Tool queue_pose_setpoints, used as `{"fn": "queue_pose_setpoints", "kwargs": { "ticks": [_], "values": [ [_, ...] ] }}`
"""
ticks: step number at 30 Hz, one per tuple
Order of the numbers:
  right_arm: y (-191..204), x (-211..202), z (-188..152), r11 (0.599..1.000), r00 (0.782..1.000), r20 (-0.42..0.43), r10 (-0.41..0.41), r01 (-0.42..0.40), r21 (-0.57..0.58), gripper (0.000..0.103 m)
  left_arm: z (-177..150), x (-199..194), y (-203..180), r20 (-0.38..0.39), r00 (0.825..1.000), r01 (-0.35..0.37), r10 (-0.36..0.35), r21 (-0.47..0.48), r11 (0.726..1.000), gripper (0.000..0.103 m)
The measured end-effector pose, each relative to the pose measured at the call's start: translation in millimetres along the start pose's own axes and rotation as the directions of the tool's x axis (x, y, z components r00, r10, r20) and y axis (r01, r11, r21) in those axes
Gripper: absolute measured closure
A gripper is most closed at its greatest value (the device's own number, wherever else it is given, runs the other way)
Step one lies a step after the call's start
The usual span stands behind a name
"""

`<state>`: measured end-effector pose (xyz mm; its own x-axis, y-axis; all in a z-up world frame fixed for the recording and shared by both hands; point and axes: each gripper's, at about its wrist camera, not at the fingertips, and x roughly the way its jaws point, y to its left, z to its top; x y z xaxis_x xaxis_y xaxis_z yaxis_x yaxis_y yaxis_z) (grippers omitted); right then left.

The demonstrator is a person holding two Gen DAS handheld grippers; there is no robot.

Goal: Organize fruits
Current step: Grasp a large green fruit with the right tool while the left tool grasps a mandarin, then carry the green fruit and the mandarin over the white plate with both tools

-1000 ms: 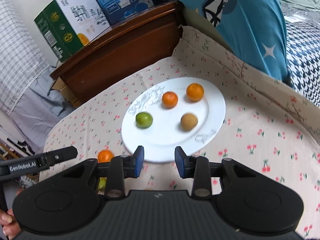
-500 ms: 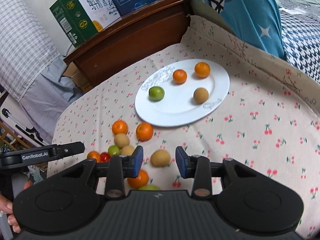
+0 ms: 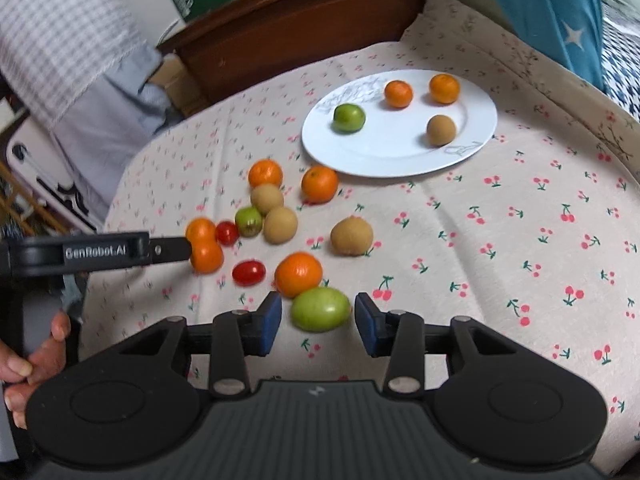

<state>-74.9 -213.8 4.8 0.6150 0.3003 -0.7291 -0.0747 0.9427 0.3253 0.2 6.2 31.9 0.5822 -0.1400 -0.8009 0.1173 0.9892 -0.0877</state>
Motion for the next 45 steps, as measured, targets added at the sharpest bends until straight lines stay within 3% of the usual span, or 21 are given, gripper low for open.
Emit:
{"fn": "queue_pose_setpoints", "kwargs": {
  "ticks": [10,21,29,33,34,45],
  "values": [
    [6,7,-3,0.997,0.999,0.002,-0.04,0.04,-0.062,0.061,-7,14,-7,-0.036,0.999,0.03,-0.032,-0.036,0.999,0.02],
    [9,11,-5,0.994,0.999,0.001,-0.039,0.039,-0.099,0.068,-10,26,-16,-0.009,0.999,0.03,-0.031,-0.048,0.998,0.025],
    [10,11,-6,0.994,0.999,0.005,-0.036,0.037,-0.101,0.07,-11,23,-17,0.016,0.998,0.057,-0.056,-0.044,0.997,0.059],
    [10,11,-5,0.994,0.999,0.006,-0.037,0.038,-0.102,0.07,-12,22,-20,0.024,0.998,0.066,-0.066,-0.024,0.997,0.068],
    [10,11,-5,0.994,0.999,0.006,-0.037,0.037,-0.102,0.07,-12,22,-19,0.025,0.997,0.078,-0.077,-0.024,0.997,0.076],
    [6,10,-4,0.996,0.999,0.012,-0.041,0.042,-0.079,0.07,-15,16,-18,0.04,0.995,0.097,-0.096,-0.013,0.995,0.078]
  ]
}}
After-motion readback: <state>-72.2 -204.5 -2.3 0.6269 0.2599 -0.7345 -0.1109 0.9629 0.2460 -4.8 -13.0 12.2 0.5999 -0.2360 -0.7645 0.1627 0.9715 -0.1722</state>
